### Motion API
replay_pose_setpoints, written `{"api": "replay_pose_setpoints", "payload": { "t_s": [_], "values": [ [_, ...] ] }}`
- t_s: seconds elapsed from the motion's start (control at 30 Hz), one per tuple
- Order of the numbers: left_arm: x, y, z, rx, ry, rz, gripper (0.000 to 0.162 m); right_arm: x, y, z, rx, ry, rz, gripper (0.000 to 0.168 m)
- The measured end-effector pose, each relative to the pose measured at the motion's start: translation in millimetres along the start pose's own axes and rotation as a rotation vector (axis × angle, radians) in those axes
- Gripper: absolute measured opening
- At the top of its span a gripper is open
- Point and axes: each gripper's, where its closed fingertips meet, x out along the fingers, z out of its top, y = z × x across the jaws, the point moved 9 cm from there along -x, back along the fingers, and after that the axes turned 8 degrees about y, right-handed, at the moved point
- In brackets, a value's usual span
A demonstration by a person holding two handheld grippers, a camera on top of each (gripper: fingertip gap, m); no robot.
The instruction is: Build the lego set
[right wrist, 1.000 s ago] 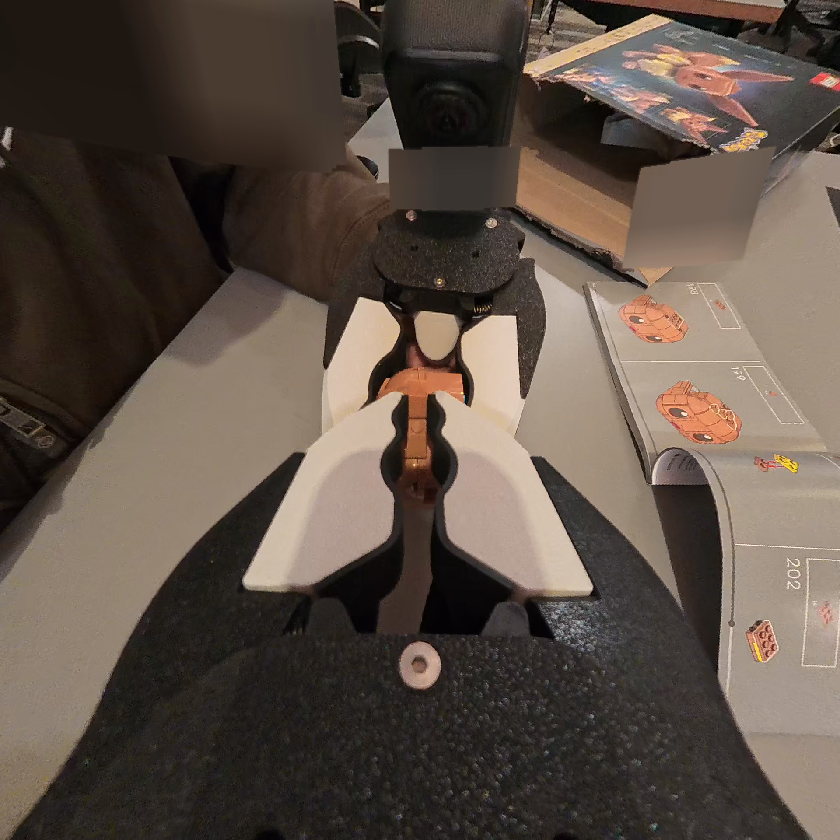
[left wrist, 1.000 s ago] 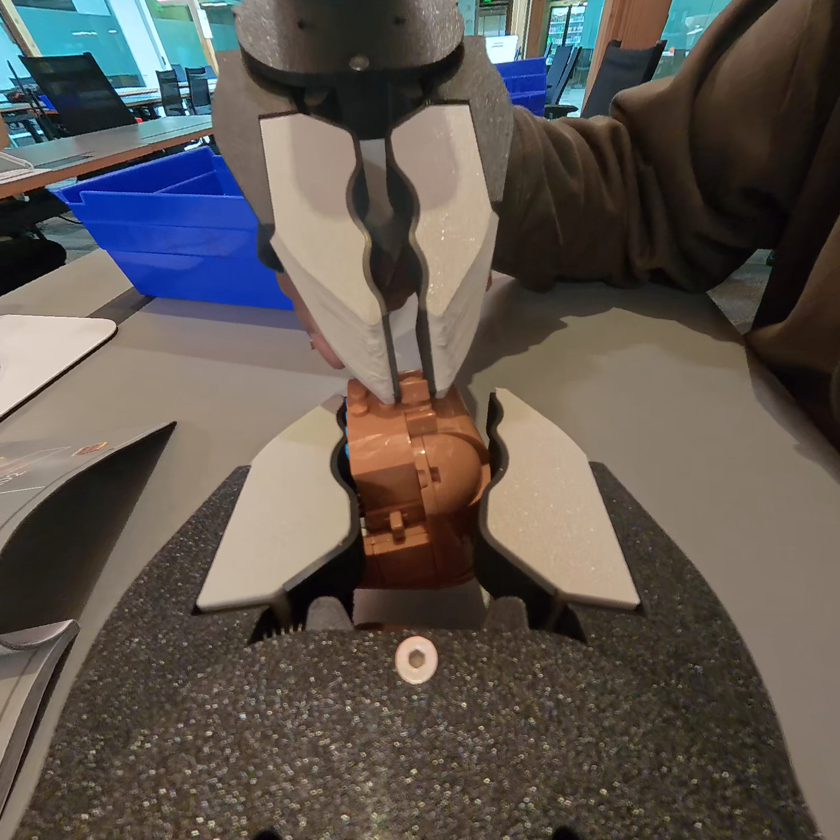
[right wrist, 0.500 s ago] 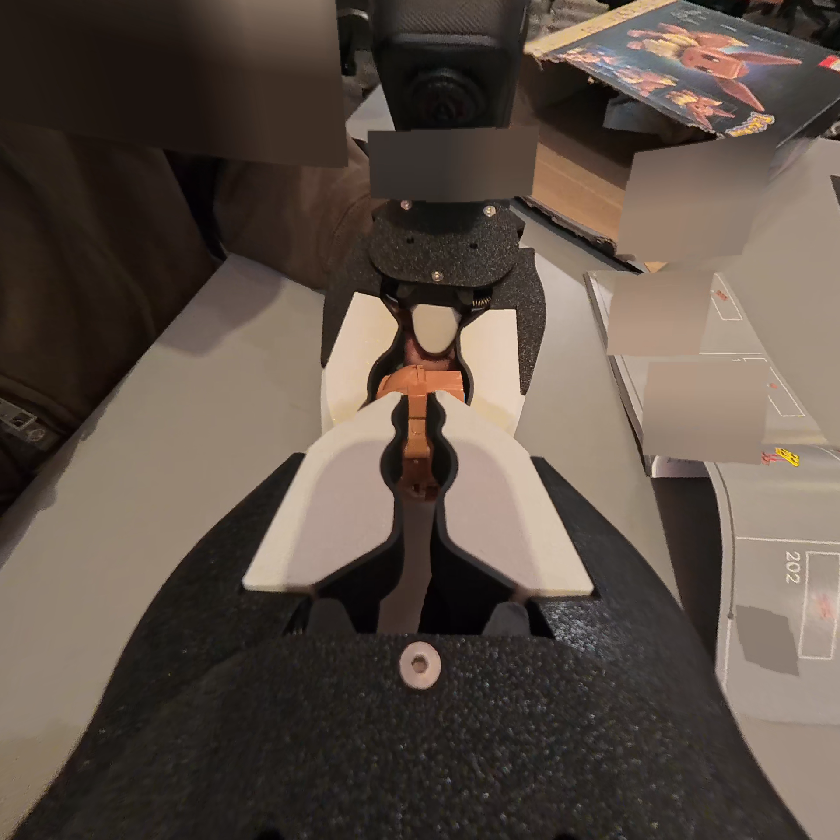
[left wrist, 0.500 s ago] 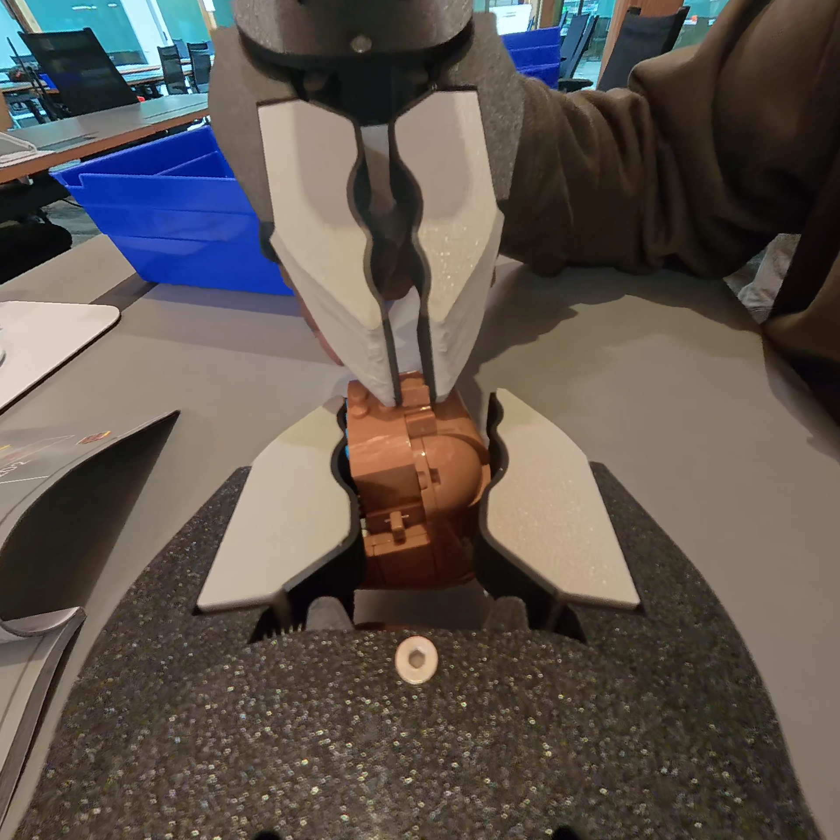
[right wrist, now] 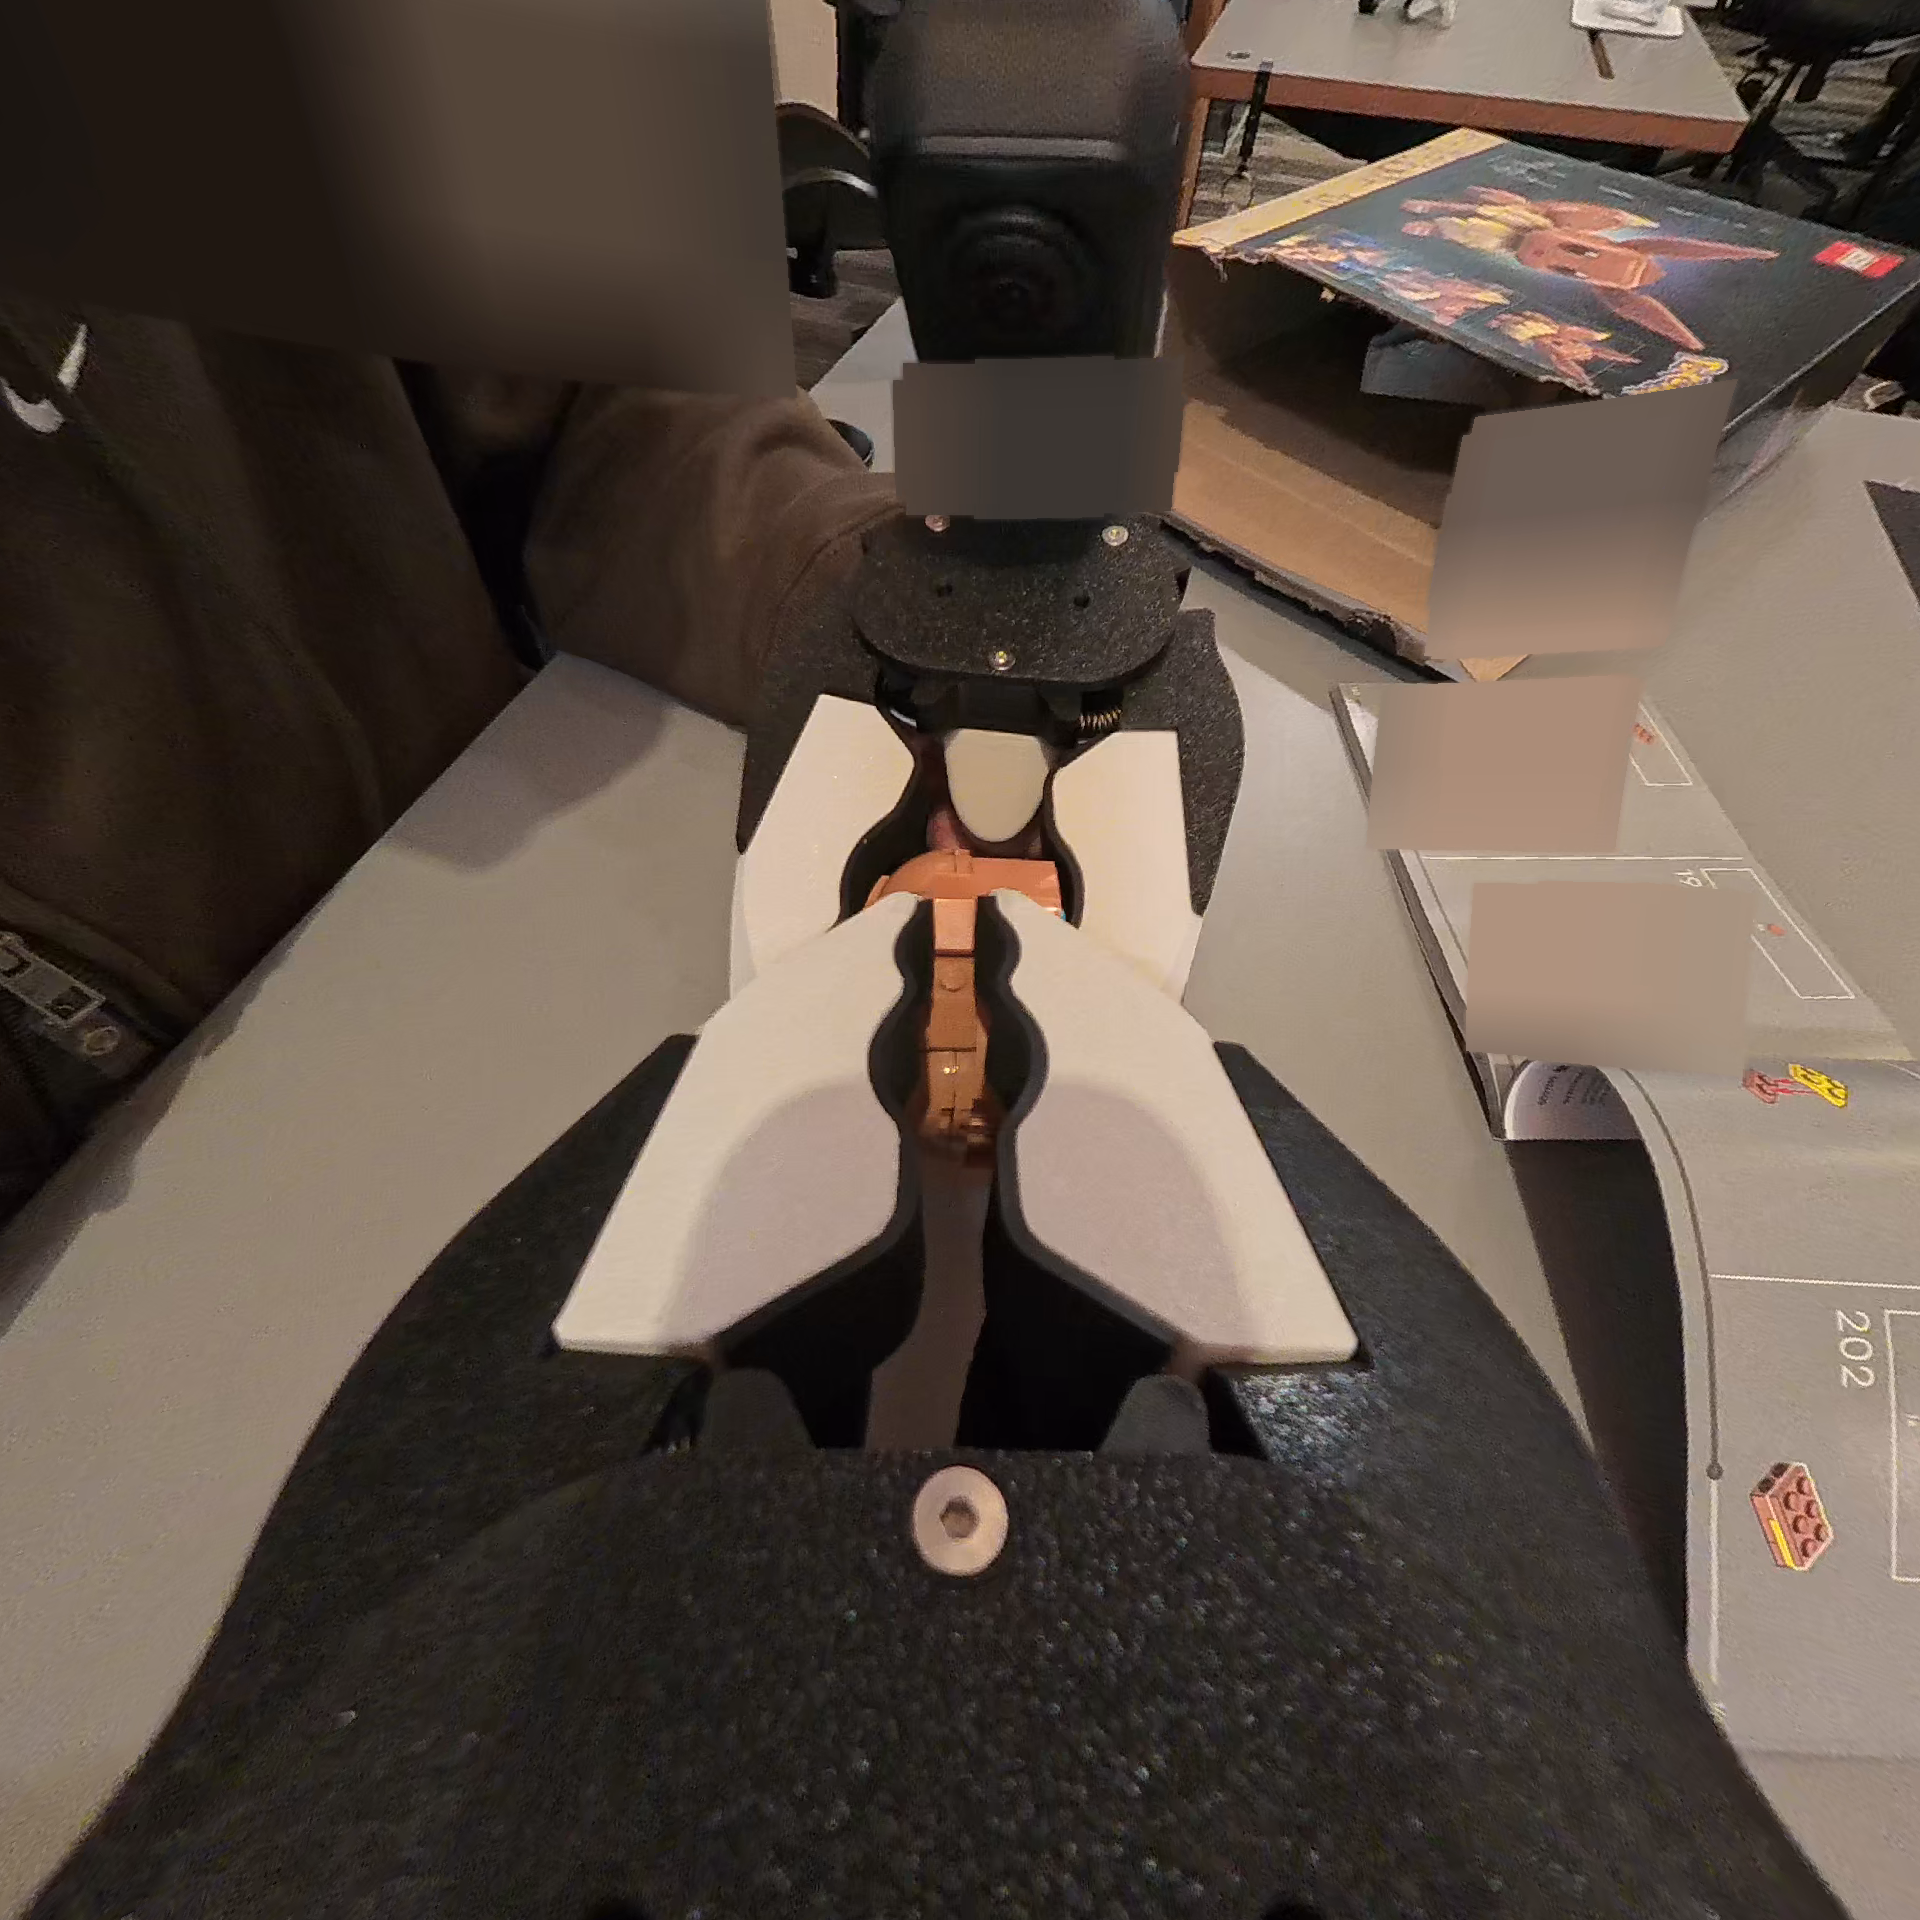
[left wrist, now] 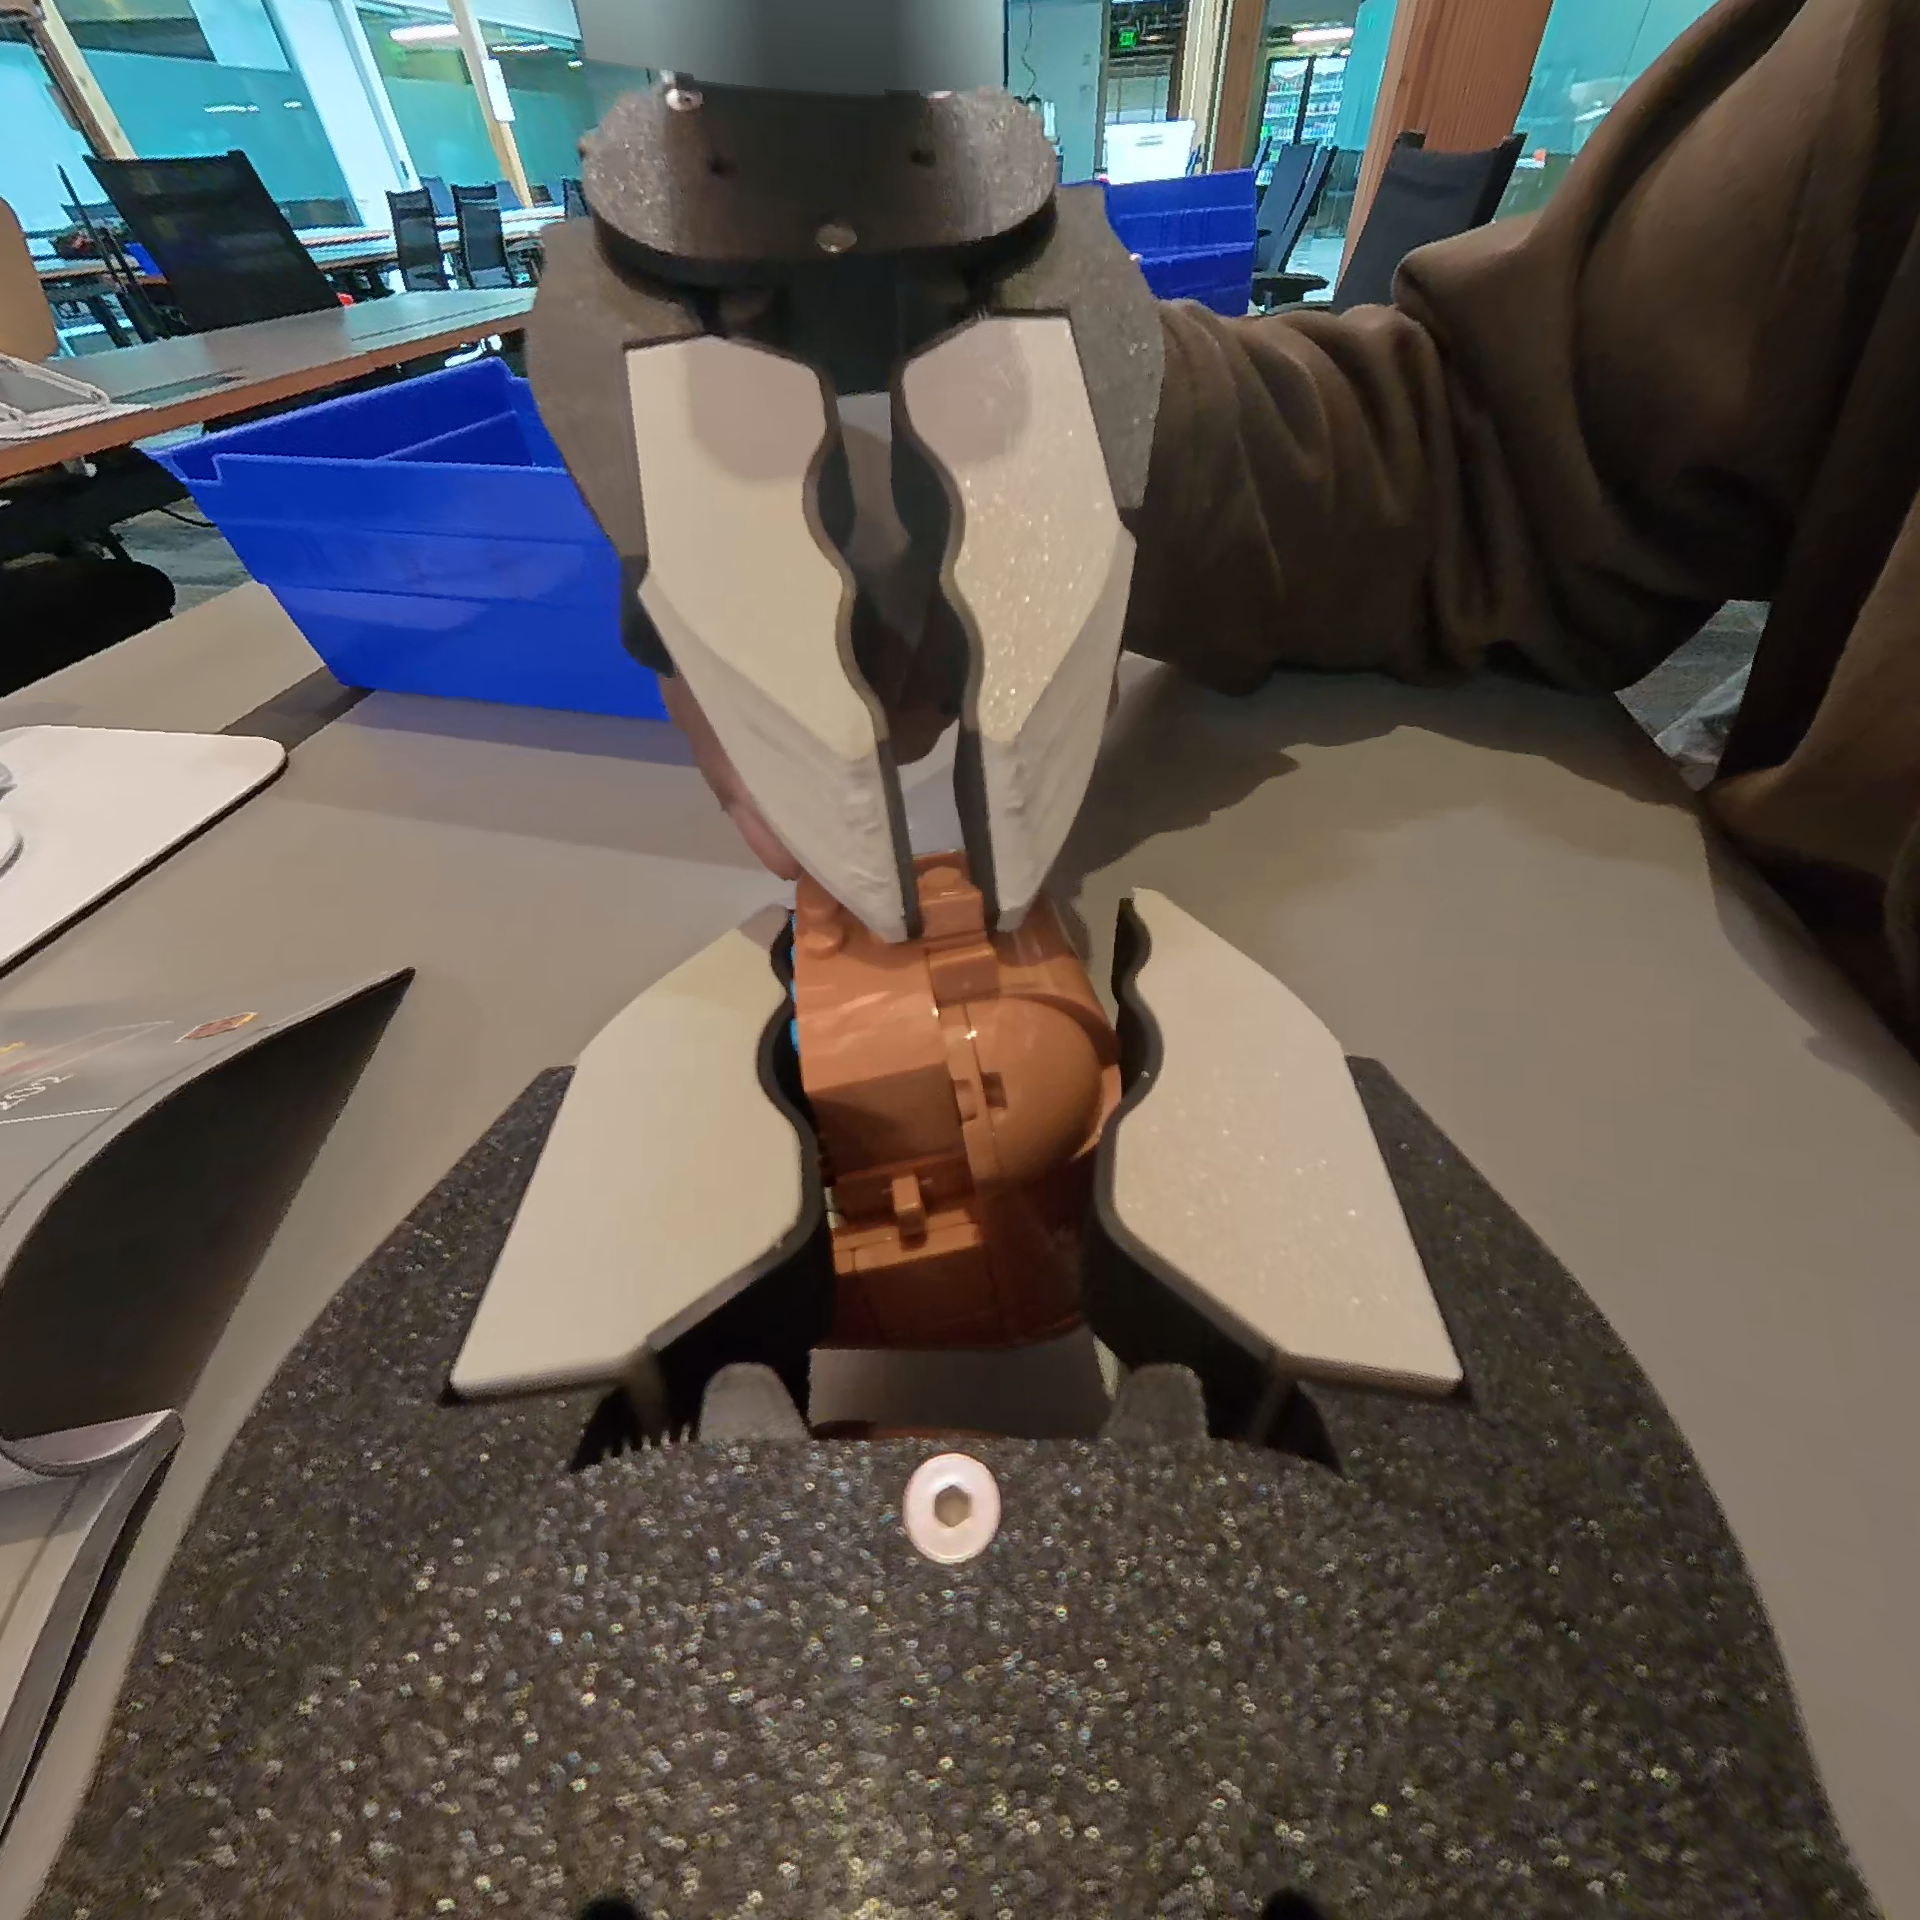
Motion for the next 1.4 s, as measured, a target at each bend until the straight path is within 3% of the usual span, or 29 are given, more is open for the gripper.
{"api": "replay_pose_setpoints", "payload": {
  "t_s": [0.43,0.5,0.7,1.0,1.4],
  "values": [
    [-3,0,4,-0.014,-0.058,-0.023,0.057,-2,3,5,0.012,-0.067,-0.024,0.007],
    [-3,0,4,-0.039,-0.068,-0.037,0.057,-4,4,8,-0.003,-0.102,-0.053,0.019],
    [-3,3,3,-0.097,-0.098,-0.072,0.057,-7,8,7,-0.117,-0.143,-0.122,0.023],
    [-6,6,3,-0.123,-0.118,-0.079,0.057,-5,5,5,-0.099,-0.121,-0.155,0.003],
    [-6,8,2,-0.102,-0.088,-0.029,0.057,-3,0,1,-0.010,-0.144,-0.106,0.000]
  ]
}}
